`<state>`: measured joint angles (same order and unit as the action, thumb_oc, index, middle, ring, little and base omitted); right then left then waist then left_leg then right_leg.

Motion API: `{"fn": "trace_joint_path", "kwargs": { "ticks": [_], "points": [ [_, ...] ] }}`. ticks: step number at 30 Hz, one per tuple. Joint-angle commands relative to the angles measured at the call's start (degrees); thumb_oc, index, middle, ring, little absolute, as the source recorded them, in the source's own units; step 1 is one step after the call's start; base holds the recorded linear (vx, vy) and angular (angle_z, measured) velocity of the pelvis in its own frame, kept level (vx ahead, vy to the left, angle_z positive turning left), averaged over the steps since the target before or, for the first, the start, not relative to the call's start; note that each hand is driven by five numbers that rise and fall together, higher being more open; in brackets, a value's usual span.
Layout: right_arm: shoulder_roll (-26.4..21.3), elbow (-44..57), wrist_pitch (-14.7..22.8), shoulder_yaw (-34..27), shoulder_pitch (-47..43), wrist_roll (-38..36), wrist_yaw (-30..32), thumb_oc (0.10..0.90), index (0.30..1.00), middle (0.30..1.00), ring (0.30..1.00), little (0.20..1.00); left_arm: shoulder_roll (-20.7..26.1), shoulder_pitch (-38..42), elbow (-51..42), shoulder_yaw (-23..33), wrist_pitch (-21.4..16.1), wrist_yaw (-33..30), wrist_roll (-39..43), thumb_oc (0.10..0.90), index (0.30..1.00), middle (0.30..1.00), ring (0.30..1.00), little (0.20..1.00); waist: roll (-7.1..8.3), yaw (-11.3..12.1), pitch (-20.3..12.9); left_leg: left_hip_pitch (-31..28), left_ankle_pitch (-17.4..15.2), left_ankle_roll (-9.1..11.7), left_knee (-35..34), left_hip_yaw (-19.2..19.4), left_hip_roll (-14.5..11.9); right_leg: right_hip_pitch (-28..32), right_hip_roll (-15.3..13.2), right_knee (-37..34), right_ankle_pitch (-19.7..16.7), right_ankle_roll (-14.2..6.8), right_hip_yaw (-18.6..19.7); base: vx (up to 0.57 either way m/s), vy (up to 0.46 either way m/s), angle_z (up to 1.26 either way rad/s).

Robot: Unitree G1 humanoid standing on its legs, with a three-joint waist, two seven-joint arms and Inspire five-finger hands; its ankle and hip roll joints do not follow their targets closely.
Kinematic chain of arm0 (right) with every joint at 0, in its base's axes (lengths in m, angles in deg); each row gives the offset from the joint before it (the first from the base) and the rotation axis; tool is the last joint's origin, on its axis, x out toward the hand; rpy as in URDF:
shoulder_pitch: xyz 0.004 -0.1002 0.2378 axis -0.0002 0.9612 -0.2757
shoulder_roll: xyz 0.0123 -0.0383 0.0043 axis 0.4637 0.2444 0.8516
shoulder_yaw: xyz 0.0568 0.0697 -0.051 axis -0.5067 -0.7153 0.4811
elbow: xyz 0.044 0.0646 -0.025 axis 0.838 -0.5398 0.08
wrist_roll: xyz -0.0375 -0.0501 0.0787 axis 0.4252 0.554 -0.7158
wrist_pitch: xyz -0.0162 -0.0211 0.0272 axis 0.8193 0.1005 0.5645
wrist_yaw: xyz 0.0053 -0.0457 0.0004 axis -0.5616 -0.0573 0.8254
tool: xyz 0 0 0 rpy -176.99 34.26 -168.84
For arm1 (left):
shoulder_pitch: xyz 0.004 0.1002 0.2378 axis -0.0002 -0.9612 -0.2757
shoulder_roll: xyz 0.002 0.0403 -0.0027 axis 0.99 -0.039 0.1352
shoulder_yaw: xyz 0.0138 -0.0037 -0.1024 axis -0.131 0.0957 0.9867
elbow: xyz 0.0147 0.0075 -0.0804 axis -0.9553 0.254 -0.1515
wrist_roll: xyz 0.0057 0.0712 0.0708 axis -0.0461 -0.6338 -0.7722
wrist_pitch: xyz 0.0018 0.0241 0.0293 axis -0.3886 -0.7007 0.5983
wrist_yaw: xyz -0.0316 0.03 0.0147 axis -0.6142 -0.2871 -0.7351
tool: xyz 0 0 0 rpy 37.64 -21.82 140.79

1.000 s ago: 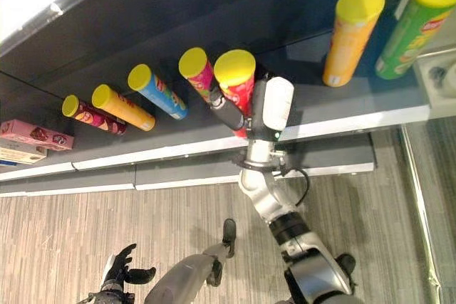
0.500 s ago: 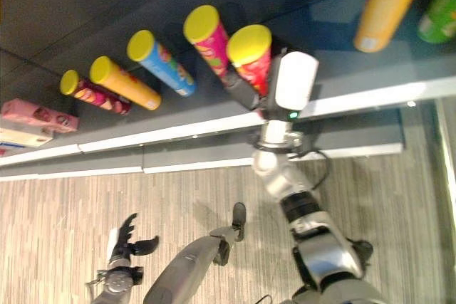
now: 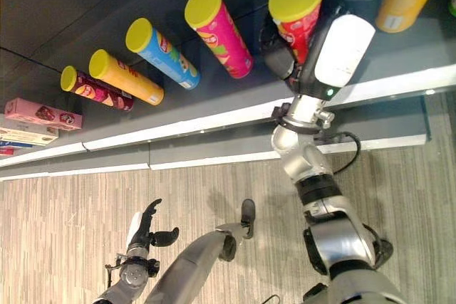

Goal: Put the goods on the table back onto the shelves and tidy them up.

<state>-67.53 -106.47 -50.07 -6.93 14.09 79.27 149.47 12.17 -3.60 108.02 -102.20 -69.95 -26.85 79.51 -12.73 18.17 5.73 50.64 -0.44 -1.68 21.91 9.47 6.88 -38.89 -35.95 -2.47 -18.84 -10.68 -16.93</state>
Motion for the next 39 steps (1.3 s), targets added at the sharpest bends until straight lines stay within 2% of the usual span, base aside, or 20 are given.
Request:
{"fn": "trace_joint_path", "kwargs": {
  "ticks": [1, 4, 5, 6, 10, 19, 28, 39],
  "points": [
    [-4.10, 4.36, 4.12, 1.52, -4.70, -1.37, 2.13, 0.400, 0.300, 0.300, 0.300, 0.300, 3.78, -2.82, -2.09, -0.20, -0.65, -4.22, -1.06, 0.800, 0.900, 0.900, 0.900, 0.900, -0.64, 3.06, -1.68, -0.58, -6.90, 1.81, -1.76, -3.51, 1.14, 2.23, -1.41, -1.74, -5.59, -4.32, -1.39, 0.01, -0.031, 0.05],
    [-3.46, 4.67, 4.94, 1.43, -3.54, -2.37, 1.07, 0.400, 0.300, 0.300, 0.300, 0.300, 4.10, -3.16, -2.44, -0.18, -0.70, -4.13, -1.81, 0.800, 0.900, 0.900, 0.900, 0.900, -0.49, 3.15, -1.96, -0.33, -7.00, 1.68, -1.59, -3.88, 1.30, 2.50, -1.41, -1.68, -5.73, -4.32, -1.64, 0.00, -0.009, 0.01],
    [-2.97, 4.46, 5.11, 1.35, -3.17, -2.96, 0.59, 0.536, 0.505, 0.505, 0.505, 0.505, 4.16, -3.16, -2.62, -0.19, -0.80, -4.21, -1.95, 0.800, 0.900, 0.900, 0.900, 0.900, -0.47, 3.23, -2.02, -0.33, -7.01, 1.66, -1.61, -3.95, 1.37, 2.57, -1.44, -1.71, -5.78, -4.32, -1.69, 0.00, 0.000, 0.00],
    [-2.95, 4.50, 5.12, 1.30, -3.11, -3.00, 0.53, 0.800, 0.900, 0.900, 0.900, 0.900, 4.21, -3.22, -2.65, -0.20, -0.79, -4.22, -1.96, 0.800, 0.900, 0.900, 0.900, 0.900, -0.43, 3.21, -2.08, -0.32, -7.01, 1.65, -1.62, -3.97, 1.38, 2.60, -1.45, -1.74, -5.79, -4.32, -1.74, 0.00, 0.000, 0.00],
    [-0.45, 3.59, 6.19, 1.02, -0.60, -5.40, -0.44, 0.800, 0.900, 0.900, 0.900, 0.900, 4.58, -3.31, -2.98, -0.05, -0.56, -4.33, -2.75, 0.800, 0.900, 0.900, 0.900, 0.900, 0.00, 3.18, -2.53, -0.20, -6.98, 1.52, -1.74, -4.17, 1.49, 2.79, -1.36, -1.72, -5.99, -4.32, -1.88, 0.00, 0.000, 0.00],
    [-0.06, 8.03, 6.59, 1.10, 3.13, -4.01, -2.20, 0.800, 0.900, 0.900, 0.900, 0.900, 5.15, -3.09, -3.08, 0.28, 0.33, -5.74, -5.21, 0.800, 0.900, 0.900, 0.900, 0.900, 1.75, 2.02, -3.17, -0.93, -7.33, 1.41, -1.36, -4.53, 1.05, 3.71, -1.19, -1.62, -6.50, -4.32, -2.03, 0.00, 0.000, 0.00],
    [-1.20, 10.73, 4.92, 0.92, 4.06, 0.78, 0.68, 0.800, 0.900, 0.900, 0.900, 0.900, 5.60, -3.17, -2.87, 0.04, 0.35, -6.53, -6.75, 0.800, 0.900, 0.900, 0.900, 0.900, 4.20, 1.46, -4.22, -4.26, -7.77, 1.51, -1.88, -5.37, 0.32, 7.33, -0.44, -1.59, -7.21, -4.32, -3.31, -0.01, -0.022, -0.01],
    [2.00, 11.30, 5.23, 1.16, 9.40, 1.41, 1.66, 0.800, 0.900, 0.900, 0.900, 0.900, 5.65, -4.87, 1.31, 0.33, 1.92, -6.97, -9.63, 0.800, 0.900, 0.900, 0.900, 0.900, 6.80, 1.05, -6.01, -9.33, -7.52, 1.90, -4.35, -6.80, -0.67, 12.34, 0.53, -1.87, -8.82, -4.32, -5.80, -0.02, -0.037, 0.02]
  ]
}}
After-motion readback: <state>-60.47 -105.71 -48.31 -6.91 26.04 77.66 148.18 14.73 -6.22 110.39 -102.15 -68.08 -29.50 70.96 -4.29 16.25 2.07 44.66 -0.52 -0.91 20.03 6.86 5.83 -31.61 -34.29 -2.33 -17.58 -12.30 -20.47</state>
